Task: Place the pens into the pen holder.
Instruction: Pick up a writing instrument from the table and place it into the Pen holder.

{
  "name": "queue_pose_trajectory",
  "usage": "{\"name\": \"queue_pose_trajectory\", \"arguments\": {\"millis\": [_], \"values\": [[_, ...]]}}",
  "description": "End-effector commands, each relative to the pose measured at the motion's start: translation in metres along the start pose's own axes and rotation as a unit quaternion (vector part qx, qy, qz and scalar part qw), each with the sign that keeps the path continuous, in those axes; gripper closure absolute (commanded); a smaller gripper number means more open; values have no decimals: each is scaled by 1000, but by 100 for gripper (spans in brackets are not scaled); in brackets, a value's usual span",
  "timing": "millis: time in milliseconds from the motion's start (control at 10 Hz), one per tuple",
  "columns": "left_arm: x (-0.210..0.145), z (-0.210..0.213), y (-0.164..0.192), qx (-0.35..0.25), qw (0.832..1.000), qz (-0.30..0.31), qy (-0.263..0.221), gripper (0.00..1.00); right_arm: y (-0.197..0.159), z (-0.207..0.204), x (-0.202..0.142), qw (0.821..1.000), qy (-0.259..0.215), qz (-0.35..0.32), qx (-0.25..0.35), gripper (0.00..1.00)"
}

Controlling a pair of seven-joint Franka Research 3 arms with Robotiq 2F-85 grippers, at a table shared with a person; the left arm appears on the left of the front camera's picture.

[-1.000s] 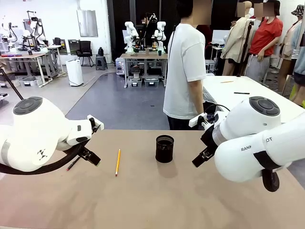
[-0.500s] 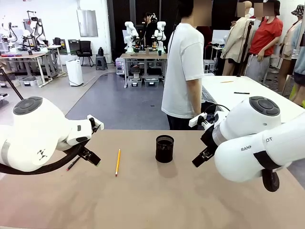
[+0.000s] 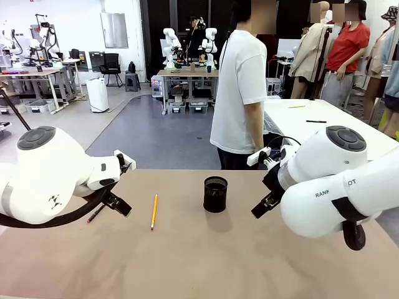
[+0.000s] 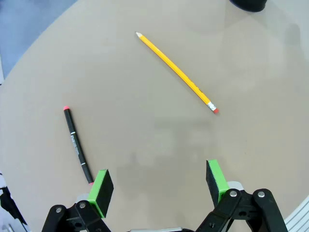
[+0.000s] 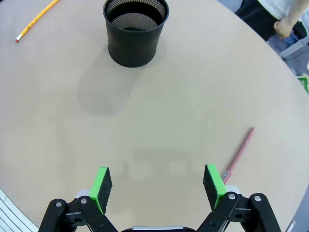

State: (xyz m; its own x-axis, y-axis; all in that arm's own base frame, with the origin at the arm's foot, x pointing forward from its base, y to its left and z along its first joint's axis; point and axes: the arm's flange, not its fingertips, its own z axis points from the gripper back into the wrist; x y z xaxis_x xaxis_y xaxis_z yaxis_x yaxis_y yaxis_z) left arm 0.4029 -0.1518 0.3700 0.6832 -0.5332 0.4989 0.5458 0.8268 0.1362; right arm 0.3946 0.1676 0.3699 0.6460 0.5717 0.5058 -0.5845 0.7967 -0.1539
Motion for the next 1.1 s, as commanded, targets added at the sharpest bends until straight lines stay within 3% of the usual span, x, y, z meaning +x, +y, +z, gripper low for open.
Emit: {"name": "queue_pose_trajectory", "arguments": {"millis": [0, 300, 600, 800, 1000], "values": [[0, 0, 0, 0, 1000, 0, 0, 0, 0, 1, 0, 1000, -1, 0, 0, 0], [-1, 8, -1, -14, 1000, 6, 12, 0, 0, 0, 0, 1000, 0, 0, 0, 0], [7, 35, 0, -102, 993, -2, 50, 0, -7, 14, 16, 996, -18, -12, 86, 0], [15, 61, 6, -166, 985, -15, 43, 0, -18, 21, 23, 990, -28, -23, 134, 0], [22, 101, 20, -220, 974, -53, 1, 0, -50, 39, 36, 985, -53, 1, 165, 0]]}}
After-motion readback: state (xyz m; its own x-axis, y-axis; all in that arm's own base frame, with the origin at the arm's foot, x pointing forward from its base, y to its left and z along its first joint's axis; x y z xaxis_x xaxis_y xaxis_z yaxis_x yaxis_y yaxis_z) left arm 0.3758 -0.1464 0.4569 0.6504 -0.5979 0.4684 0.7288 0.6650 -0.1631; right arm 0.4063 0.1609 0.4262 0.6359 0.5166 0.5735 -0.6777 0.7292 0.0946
